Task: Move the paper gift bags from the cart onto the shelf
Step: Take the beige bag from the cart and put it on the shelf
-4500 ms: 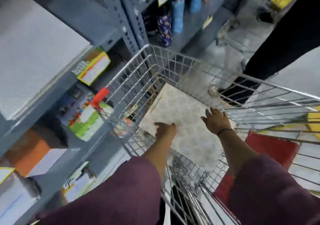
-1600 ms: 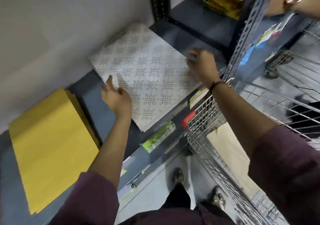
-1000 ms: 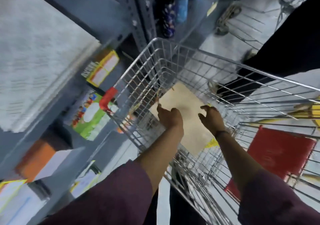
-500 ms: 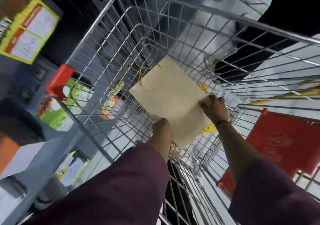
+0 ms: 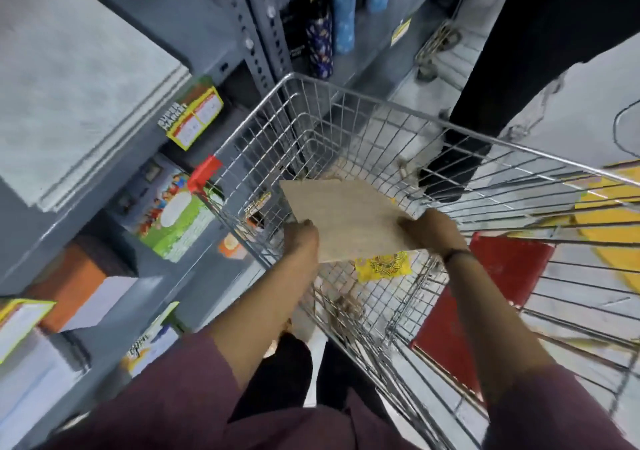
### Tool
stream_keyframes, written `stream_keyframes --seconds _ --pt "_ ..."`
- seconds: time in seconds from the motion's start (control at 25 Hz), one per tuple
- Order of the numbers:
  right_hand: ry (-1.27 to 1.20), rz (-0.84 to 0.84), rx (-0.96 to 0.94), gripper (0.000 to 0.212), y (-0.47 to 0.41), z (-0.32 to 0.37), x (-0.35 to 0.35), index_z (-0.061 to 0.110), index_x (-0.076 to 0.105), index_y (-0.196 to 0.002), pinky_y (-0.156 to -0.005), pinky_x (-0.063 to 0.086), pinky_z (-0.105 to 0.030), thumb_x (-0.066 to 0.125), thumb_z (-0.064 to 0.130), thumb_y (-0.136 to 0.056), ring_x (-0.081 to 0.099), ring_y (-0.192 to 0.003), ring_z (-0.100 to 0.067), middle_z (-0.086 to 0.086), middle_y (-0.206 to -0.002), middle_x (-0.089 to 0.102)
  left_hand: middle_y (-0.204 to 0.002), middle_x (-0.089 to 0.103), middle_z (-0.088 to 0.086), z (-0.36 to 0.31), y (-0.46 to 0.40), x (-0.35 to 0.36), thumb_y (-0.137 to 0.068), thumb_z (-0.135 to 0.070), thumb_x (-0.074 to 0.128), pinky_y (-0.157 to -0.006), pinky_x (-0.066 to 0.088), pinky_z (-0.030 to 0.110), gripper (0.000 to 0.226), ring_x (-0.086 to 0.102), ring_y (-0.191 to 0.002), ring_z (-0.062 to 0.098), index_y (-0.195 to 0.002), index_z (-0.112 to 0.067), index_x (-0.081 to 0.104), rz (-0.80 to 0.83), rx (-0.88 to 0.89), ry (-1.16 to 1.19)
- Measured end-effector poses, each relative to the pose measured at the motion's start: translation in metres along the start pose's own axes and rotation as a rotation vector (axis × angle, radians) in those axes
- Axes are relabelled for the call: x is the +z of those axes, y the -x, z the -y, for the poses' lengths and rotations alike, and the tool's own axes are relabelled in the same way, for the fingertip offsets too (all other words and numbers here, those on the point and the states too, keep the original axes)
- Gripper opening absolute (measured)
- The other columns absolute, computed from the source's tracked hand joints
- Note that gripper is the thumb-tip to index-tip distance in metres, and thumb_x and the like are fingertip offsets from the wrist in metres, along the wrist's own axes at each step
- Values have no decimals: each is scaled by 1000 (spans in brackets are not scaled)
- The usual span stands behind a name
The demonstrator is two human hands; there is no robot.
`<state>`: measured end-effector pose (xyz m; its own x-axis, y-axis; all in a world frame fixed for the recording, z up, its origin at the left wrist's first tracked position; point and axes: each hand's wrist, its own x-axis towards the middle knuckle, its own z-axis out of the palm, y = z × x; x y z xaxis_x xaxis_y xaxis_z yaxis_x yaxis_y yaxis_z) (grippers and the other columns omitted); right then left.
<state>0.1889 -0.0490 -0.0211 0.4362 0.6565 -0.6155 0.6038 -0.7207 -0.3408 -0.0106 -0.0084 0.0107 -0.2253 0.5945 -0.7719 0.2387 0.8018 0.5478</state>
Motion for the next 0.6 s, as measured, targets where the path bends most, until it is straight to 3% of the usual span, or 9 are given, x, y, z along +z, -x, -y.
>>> stream_keyframes --seconds 0.12,0.2,0.28,0.36,0.44,0.6 --pt "-163 -11 -9 50 54 4 -9 -8 60 -81 -73 52 -44 53 41 -88 60 -74 -34 -19 -72 59 -117 56 16 -9 27 -29 -100 -16 36 -87 45 39 31 53 -101 25 -128 -4 43 56 177 6" --pt "-280 -13 -25 43 85 6 -11 -3 58 -87 -74 53 -45 52 39 -89 60 -84 -35 -16 -82 56 -101 56 13 -9 42 -52 -99 -16 38 -80 43 35 20 51 -94 21 -112 -6 50 82 347 -12" --pt "-441 -22 -46 41 114 10 -9 1 55 -108 -70 52 -37 52 37 -90 59 -92 -32 -13 -96 57 -88 55 5 -1 52 -71 -99 -16 41 -74 39 31 10 50 -89 19 -93 -13 48 83 503 20" --pt "-613 -47 -96 44 142 14 -3 5 47 -121 -75 53 -40 51 36 -91 59 -96 -29 -11 -110 59 -82 52 -2 10 59 -87 -99 -15 41 -75 38 27 8 52 -79 13 -94 -13 47 33 672 -28" --pt "-675 -103 -177 42 167 17 7 7 41 -123 -84 52 -47 47 36 -92 59 -98 -27 -6 -109 60 -77 50 -7 24 66 -103 -99 -15 38 -66 37 14 13 49 -68 -3 -102 -10 50 -67 823 -100" --pt "-691 -183 -320 31 194 26 22 12 40 -119 -64 44 -22 43 30 -95 54 -80 -6 14 -89 52 -62 42 -13 42 76 -121 -100 -14 36 -48 34 6 21 46 -50 -5 -111 -8 53 -209 937 -136"
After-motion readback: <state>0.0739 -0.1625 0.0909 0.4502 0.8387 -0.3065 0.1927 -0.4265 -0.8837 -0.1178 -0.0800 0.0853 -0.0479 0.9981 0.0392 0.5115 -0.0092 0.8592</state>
